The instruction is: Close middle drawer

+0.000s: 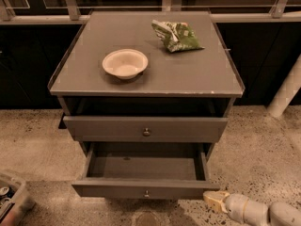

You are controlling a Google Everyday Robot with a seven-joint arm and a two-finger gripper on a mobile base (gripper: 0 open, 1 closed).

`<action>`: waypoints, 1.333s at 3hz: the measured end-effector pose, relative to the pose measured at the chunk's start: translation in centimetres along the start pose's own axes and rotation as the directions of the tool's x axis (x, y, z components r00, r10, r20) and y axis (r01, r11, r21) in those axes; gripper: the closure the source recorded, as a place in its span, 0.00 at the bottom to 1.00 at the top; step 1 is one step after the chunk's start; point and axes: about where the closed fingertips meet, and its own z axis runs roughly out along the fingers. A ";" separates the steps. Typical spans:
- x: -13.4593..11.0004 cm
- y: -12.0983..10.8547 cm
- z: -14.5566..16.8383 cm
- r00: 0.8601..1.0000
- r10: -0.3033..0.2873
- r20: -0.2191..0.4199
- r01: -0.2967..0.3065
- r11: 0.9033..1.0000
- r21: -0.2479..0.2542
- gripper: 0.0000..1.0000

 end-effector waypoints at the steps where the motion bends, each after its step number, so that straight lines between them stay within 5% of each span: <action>1: -1.2 -2.3 1.6 1.000 -0.023 -0.021 0.023 1.000 0.010 1.00; 4: -8.7 -7.5 5.5 0.992 -0.112 -0.062 0.117 0.989 0.085 1.00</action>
Offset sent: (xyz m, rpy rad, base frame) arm 0.1120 -0.0163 0.0078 -0.1498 -0.0237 0.0461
